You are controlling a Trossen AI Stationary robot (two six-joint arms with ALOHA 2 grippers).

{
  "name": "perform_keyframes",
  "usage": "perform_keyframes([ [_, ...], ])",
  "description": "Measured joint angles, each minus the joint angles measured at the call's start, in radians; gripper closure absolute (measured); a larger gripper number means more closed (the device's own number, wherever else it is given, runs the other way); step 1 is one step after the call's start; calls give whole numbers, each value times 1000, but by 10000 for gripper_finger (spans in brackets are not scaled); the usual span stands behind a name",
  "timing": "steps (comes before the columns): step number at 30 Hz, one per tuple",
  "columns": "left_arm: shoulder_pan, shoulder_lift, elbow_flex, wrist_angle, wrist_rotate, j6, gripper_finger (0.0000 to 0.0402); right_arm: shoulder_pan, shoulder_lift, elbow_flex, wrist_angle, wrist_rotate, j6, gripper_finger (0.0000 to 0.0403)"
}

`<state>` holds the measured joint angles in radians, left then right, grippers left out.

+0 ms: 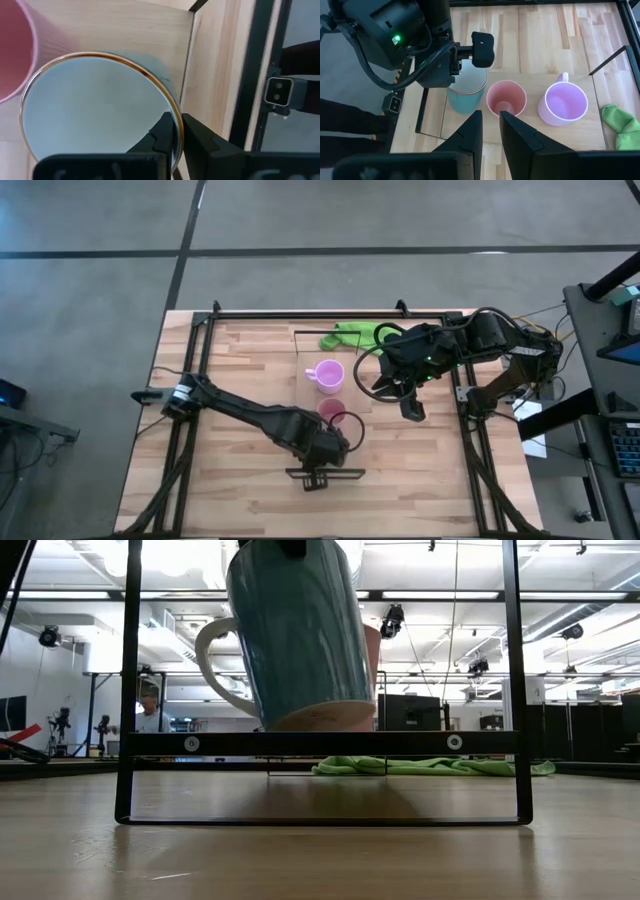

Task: Stack small to large cups/mugs on shelf
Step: Put the green mug on the shelf

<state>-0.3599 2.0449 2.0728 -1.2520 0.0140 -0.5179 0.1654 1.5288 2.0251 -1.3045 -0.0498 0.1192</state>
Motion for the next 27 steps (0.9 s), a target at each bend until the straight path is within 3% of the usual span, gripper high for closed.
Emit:
perform_keyframes([
  [27,0,-2,-34,79,10,5,388,0,0,0,0,0,30,342],
])
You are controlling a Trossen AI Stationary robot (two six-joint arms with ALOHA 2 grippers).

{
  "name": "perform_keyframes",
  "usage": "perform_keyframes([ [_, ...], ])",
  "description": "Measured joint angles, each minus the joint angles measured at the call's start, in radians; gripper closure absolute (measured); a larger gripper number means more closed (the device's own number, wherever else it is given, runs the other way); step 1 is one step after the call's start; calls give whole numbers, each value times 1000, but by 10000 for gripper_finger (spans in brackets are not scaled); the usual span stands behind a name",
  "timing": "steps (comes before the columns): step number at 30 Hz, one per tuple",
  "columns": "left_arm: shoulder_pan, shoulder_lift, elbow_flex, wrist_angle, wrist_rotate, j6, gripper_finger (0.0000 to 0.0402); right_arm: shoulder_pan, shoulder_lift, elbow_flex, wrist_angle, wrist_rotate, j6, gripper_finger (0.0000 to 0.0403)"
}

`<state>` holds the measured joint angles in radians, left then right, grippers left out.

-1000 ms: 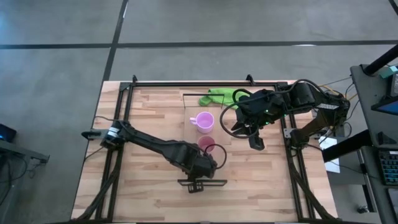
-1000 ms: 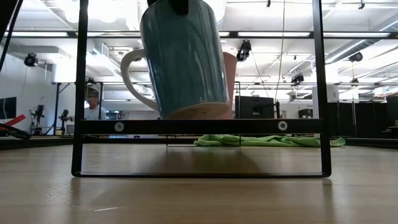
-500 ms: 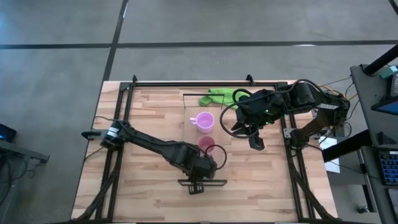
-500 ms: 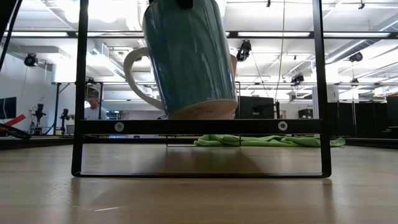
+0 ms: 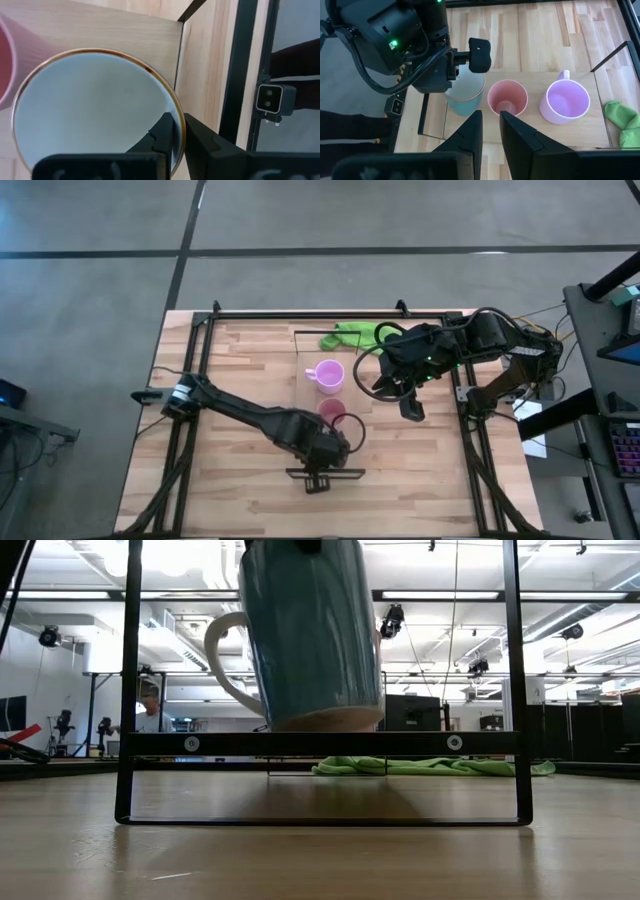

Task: Stack small to large cups/mugs on shelf
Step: Put the green mug on the shelf, then return to Home Position

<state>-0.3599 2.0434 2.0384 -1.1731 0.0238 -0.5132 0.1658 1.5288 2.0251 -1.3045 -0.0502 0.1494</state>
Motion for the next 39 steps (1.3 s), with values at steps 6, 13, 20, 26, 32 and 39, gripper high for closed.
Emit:
perform_keyframes([
  [6,0,0,-32,71,16,-4,387,0,0,0,-2,-1,-1,342],
  [13,1,0,-36,77,23,-4,363,0,0,0,-56,-1,-3,342],
  [20,3,4,-52,74,20,-5,324,0,-2,0,-61,-1,0,342],
  [26,2,4,-52,75,21,-26,323,0,-3,0,-61,-1,-5,342],
  [32,1,-15,-48,71,24,-32,323,0,-3,0,-61,-1,-50,342],
  [39,4,-61,-19,59,29,-40,323,0,-5,0,-61,-1,-80,342],
])
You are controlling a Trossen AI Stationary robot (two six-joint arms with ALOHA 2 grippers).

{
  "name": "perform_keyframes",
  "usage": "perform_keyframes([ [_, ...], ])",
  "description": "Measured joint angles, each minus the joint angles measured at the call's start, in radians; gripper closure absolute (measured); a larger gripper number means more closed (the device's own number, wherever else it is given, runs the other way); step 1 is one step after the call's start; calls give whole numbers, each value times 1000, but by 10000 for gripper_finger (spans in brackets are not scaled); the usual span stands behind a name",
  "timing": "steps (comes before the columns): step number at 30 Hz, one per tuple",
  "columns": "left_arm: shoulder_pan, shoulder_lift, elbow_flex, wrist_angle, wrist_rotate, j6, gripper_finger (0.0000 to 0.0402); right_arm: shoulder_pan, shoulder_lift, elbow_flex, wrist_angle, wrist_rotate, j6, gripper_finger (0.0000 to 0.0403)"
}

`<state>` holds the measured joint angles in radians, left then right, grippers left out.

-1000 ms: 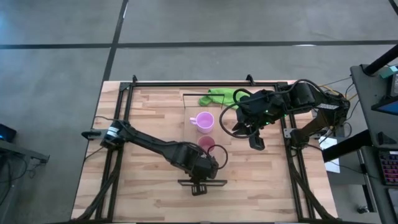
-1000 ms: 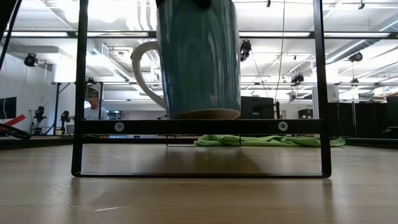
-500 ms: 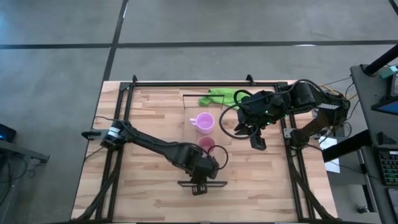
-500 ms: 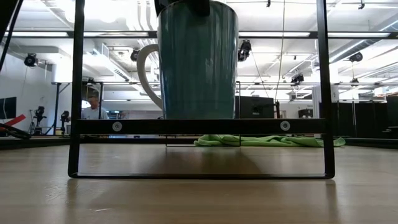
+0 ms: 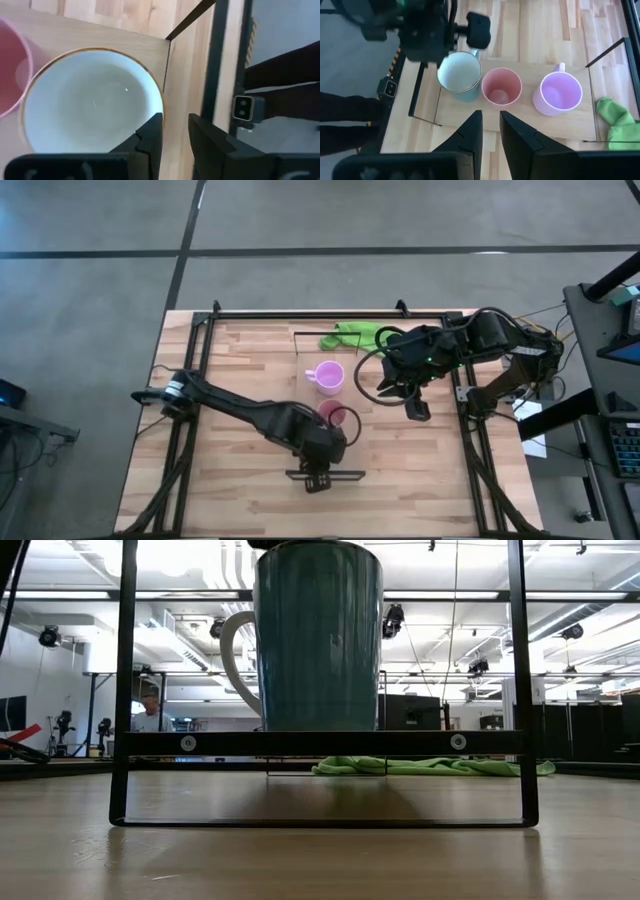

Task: Stack small to large cups/mugs on shelf
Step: Return to Home Position

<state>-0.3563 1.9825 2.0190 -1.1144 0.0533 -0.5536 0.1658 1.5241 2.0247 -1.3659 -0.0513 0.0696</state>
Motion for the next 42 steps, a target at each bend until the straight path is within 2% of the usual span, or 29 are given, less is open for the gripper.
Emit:
perform_keyframes([
  [9,2,-123,0,-40,13,-104,323,0,-44,0,-43,0,-3,342],
  [13,2,-182,0,-123,8,-161,323,0,-71,0,-42,0,6,342],
  [20,3,-278,-8,-240,-4,-252,323,0,-88,-3,-44,0,206,342],
  [24,3,-331,-14,-262,-80,-246,323,0,-85,-20,-44,0,222,342],
  [28,4,-393,-14,-353,-147,-246,323,0,-86,-56,-71,0,224,348],
  [33,2,-466,-20,-414,-335,-225,324,0,-124,-90,-68,3,282,385],
  [36,8,-505,-31,-419,-370,-158,345,0,-163,-122,-68,19,296,393],
  [39,14,-537,-41,-425,-378,-142,387,0,-215,-145,-72,24,302,394],
  [42,15,-563,-45,-433,-389,-121,397,2,-291,-179,-44,27,252,394],
])
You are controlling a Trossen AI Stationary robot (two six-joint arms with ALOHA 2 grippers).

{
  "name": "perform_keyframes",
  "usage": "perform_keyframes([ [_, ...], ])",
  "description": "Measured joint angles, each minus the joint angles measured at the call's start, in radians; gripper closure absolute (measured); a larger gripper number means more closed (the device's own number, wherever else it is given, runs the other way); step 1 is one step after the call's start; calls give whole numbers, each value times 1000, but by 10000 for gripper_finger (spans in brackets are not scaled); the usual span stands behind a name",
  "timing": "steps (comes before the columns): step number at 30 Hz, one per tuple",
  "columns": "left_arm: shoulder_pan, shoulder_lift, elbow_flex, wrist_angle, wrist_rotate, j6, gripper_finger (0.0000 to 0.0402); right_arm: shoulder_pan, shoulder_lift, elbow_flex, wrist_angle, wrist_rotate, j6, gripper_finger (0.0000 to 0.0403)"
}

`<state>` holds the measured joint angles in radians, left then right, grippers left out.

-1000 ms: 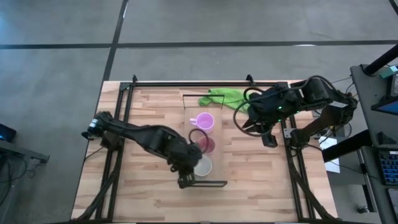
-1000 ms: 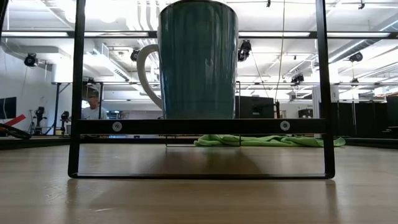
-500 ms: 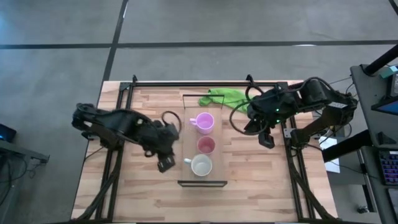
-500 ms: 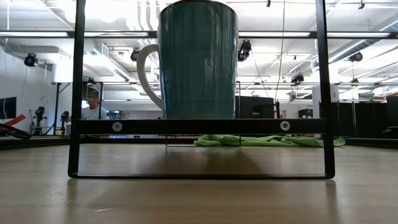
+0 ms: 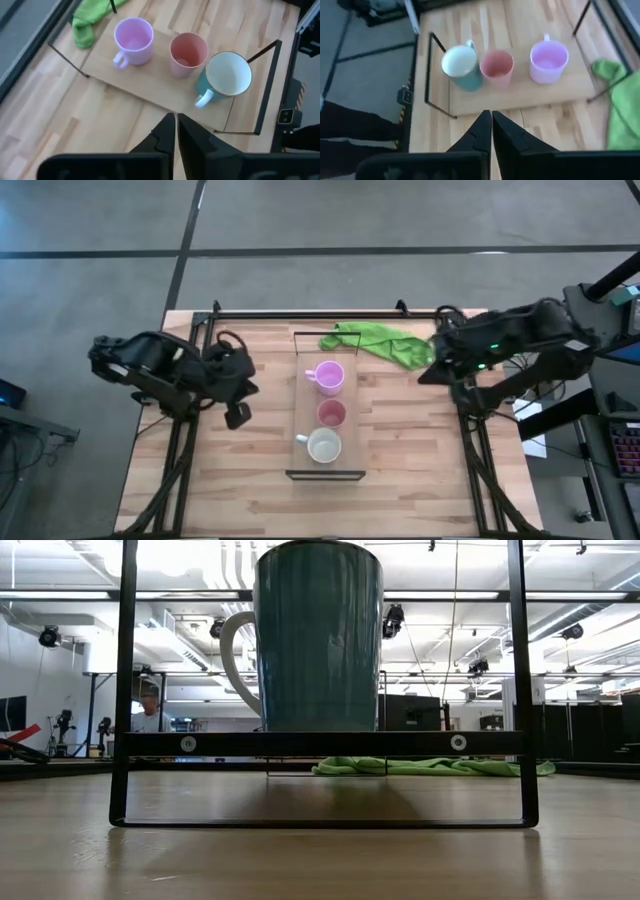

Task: Stack small to large cups/mugs on shelf
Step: Return to Home Position

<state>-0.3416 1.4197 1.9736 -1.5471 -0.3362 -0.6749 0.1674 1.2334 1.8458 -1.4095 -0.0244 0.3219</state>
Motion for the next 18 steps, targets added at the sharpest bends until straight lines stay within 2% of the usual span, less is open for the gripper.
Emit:
perform_keyframes([
  [5,0,-38,-2,-8,-31,96,400,1,-158,-107,169,68,-104,394],
  [9,0,-80,-4,-8,-218,106,401,1,-320,-242,351,86,-175,394],
  [12,0,-124,-17,-7,-299,114,401,1,-436,-366,483,100,-194,394],
  [16,0,-206,-98,3,-306,107,401,1,-574,-554,645,108,-180,394],
  [18,0,-257,-169,44,-274,116,401,1,-633,-638,679,108,-165,394],
])
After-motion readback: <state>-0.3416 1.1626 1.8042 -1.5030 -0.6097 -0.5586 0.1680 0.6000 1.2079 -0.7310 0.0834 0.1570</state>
